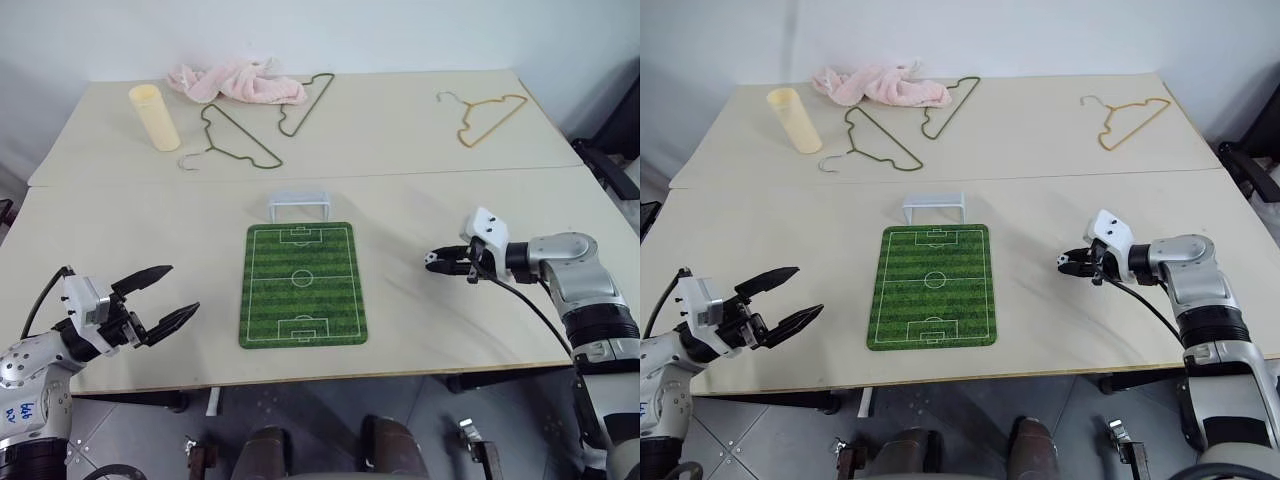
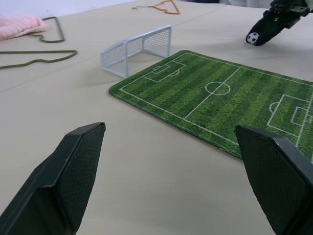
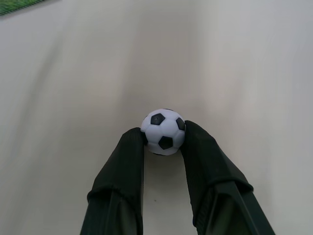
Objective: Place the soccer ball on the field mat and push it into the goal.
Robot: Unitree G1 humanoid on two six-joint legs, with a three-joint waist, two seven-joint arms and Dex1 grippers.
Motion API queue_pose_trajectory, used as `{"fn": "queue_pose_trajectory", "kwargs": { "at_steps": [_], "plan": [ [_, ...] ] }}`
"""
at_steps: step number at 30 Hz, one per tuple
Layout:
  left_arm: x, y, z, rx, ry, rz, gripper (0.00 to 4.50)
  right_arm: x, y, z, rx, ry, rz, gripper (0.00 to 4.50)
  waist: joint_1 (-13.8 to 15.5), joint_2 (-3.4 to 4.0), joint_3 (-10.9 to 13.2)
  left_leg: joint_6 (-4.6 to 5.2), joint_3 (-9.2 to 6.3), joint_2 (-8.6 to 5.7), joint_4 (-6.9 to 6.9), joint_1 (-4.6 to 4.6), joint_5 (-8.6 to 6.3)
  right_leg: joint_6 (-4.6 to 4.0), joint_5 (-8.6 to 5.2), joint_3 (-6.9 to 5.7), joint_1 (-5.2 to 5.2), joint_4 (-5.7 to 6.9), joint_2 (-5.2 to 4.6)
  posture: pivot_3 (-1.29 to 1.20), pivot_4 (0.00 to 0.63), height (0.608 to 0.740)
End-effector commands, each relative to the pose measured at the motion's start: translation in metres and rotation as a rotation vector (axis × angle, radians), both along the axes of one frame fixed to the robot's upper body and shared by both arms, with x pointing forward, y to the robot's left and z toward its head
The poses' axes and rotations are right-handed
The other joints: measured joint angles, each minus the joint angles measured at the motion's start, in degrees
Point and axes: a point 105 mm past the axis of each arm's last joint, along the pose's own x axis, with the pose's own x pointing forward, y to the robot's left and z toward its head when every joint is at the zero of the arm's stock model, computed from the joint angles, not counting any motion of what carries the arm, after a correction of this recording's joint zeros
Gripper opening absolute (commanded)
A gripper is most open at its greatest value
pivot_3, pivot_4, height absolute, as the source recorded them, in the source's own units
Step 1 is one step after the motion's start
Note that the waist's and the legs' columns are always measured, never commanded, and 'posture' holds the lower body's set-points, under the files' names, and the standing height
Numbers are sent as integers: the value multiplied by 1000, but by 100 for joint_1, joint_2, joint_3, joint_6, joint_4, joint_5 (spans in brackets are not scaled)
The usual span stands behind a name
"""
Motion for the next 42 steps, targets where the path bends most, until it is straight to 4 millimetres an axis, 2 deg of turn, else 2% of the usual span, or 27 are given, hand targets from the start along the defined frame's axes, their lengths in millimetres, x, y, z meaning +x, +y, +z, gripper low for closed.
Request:
{"fn": "queue_pose_trajectory", "kwargs": {
  "at_steps": [1, 3, 4, 11, 14, 18, 24, 31, 35, 42],
  "plan": [
    [-6, -2, 1, 9, -20, -40, 4500, -6, 13, 42, 36, -120, 60, 806, 1, 0, 0, 0, 0, 0, 0, 1, 0, 0, 0, 0, 0, 0, 0, 0, 150, 740],
    [-12, -4, -3, 16, -13, -89, 4500, -18, 42, 57, 59, -128, 157, 806, 1, 1, 0, 0, 0, 0, 0, 0, 0, 0, 0, 0, 0, 0, 1, 0, 150, 740],
    [-15, -5, -6, 22, -7, -110, 4500, -24, 56, 58, 44, -100, 189, 806, -2, 2, 1, 0, 0, 1, 0, 1, 0, 0, 0, 0, 0, -1, 1, 0, 150, 740],
    [-21, -9, -12, 35, -12, -207, 4500, -79, 145, 50, 23, -13, 532, 806, 14, 1, 1, -7, -1, 15, 4, -1, -7, -4, 2, 0, -2, 0, 16, 0, 150, 740],
    [-22, -11, -6, 22, -44, -238, 4500, -87, 171, 43, 10, -11, 603, 806, 17, 1, 1, -5, -1, 15, 9, -2, -9, -4, 2, 0, -2, 1, 15, 0, 150, 740],
    [-29, -10, 0, 12, -80, -270, 4500, -98, 199, 18, -87, -8, 725, 806, 1, 0, 0, -5, -1, 15, 15, -1, -11, -5, 2, 1, -2, 7, 16, 0, 150, 740],
    [-36, -4, 1, -10, -94, -236, 4500, -100, 221, -1, -136, 16, 783, 806, -10, 0, 0, -6, -1, 19, 17, -1, -12, -5, 2, 2, -4, 9, 21, 0, 150, 740],
    [-45, 1, 1, -54, -96, -206, 4500, -87, 231, -7, -151, 5, 780, 806, -11, -1, 0, -11, 0, 33, 22, -1, -15, -9, 4, 4, -4, 10, 35, 0, 150, 740],
    [-50, 5, -3, -51, -85, -191, 4500, -84, 231, -8, -145, 14, 785, 806, -6, -1, 0, -25, 0, 56, 25, -1, -22, -17, 6, 4, -4, 7, 60, 0, 150, 740],
    [-53, 8, -10, -25, -58, -193, 4500, -78, 218, -17, -174, 28, 779, 806, -10, -1, -1, -28, 6, 63, 26, 1, -24, -21, 6, 9, -9, 7, 67, 0, 150, 740]
  ]
}}
